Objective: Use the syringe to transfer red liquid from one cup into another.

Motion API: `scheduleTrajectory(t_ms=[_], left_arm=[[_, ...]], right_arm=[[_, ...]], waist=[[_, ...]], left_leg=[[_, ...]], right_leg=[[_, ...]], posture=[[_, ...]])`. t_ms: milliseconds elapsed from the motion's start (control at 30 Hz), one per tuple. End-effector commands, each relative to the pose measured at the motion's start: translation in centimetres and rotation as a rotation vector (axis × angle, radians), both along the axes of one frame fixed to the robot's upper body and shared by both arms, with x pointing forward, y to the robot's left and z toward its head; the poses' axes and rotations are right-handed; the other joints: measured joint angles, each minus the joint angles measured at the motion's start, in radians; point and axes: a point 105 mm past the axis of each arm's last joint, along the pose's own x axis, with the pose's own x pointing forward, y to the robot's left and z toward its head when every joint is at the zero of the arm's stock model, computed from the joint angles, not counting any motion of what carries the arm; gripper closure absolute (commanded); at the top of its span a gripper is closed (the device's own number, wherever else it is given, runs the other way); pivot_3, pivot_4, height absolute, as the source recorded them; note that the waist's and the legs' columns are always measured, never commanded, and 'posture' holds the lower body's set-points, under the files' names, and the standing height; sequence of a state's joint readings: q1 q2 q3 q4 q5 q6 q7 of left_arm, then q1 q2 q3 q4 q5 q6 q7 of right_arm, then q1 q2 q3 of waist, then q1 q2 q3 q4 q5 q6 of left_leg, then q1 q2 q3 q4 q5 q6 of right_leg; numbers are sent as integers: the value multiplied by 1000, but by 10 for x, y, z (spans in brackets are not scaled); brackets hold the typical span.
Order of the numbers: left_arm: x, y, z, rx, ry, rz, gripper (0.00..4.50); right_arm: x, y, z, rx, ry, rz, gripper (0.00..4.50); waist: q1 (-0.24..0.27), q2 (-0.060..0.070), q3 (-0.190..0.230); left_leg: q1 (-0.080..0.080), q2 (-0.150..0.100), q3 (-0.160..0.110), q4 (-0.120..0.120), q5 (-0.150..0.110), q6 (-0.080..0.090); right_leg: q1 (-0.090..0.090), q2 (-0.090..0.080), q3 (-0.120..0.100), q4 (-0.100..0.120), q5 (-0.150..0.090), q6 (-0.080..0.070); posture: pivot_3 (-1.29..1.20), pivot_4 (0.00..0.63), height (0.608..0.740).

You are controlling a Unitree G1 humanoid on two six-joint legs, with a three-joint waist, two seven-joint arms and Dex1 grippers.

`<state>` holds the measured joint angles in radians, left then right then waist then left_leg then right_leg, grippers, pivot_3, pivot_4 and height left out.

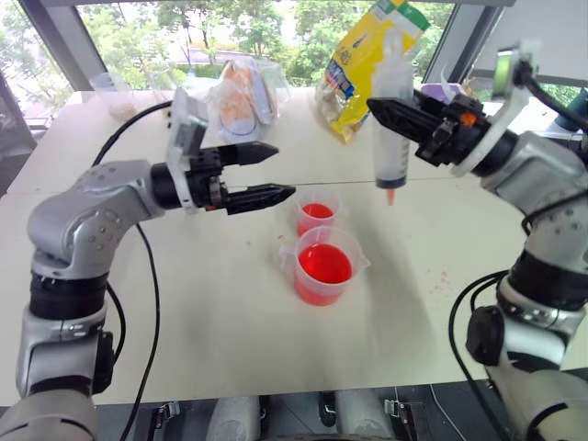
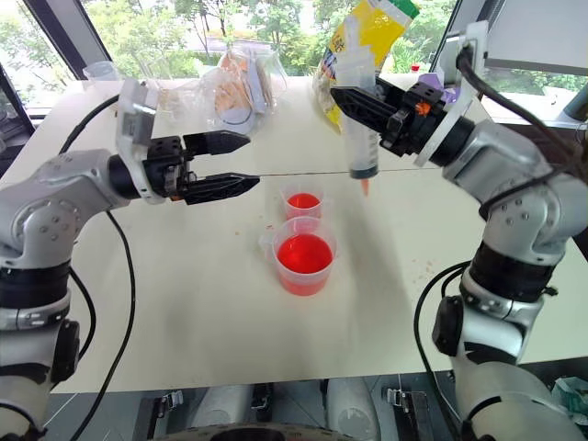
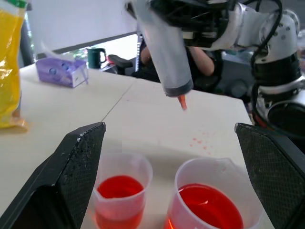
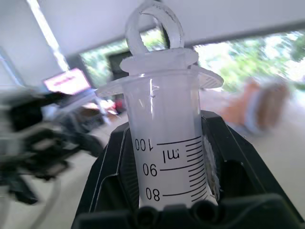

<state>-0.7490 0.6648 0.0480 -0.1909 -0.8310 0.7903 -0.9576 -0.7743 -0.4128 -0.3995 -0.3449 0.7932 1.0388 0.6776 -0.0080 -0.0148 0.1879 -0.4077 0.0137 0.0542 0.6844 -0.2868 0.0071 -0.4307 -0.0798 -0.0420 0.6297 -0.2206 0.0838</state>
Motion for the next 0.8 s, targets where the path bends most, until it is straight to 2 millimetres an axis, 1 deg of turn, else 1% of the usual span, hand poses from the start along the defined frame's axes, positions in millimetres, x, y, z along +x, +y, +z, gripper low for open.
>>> scheduleTrajectory(t_ms=[33, 133, 200, 333, 433, 533, 667, 800], left_arm=[[3, -6, 17, 8, -71, -50, 0], [4, -12, 22, 22, -85, -88, 0], [5, -14, 25, 30, -91, -106, 0], [8, -20, 34, 27, -100, -130, 0], [8, -25, 35, 31, -97, -154, 0], [8, -26, 29, 48, -88, -165, 0], [5, -27, 15, 88, -68, -177, 0], [4, -28, 6, 110, -62, -177, 0]], right_arm=[[-27, 16, 2, 84, -100, 92, 3109], [-40, 29, -13, 106, -149, 134, 3109], [-41, 35, -31, 97, -136, 154, 3109], [-38, 42, -60, 76, -141, 154, 3109], [-33, 45, -81, 44, -153, 137, 3109], [-29, 46, -96, 15, -161, 119, 3109], [-28, 47, -112, -18, -163, 105, 3109], [-29, 47, -117, -28, -167, 102, 3109]], waist=[[-1, 0, 0], [-3, 0, 0], [-4, 0, 0], [-6, 0, 0], [-6, 0, 0], [-5, 0, 0], [-4, 0, 0], [-4, 0, 0]], left_leg=[[0, 0, 0, 0, 0, 0], [0, 0, 0, 0, 0, 0], [0, 0, 0, 0, 0, 0], [0, -1, 0, 0, 0, 0], [0, -1, 0, 0, 0, 0], [1, -1, 0, 0, 0, 0], [1, -1, 0, 0, 0, 0], [1, 0, 0, 0, 0, 0]], right_leg=[[0, 0, 0, 0, 0, 0], [-1, 0, 0, 0, 0, 0], [-1, 0, 0, 0, 0, 0], [-1, 0, 0, 0, 0, 0], [-1, 0, 0, 0, 0, 0], [-1, 0, 0, 0, 0, 0], [-1, 0, 1, 1, 0, 0], [-1, 0, 1, 1, 0, 0]], posture=[[0, 150, 740], [0, 150, 740], [0, 150, 740], [0, 150, 740], [0, 150, 740], [0, 150, 740], [0, 150, 740], [0, 150, 740]])
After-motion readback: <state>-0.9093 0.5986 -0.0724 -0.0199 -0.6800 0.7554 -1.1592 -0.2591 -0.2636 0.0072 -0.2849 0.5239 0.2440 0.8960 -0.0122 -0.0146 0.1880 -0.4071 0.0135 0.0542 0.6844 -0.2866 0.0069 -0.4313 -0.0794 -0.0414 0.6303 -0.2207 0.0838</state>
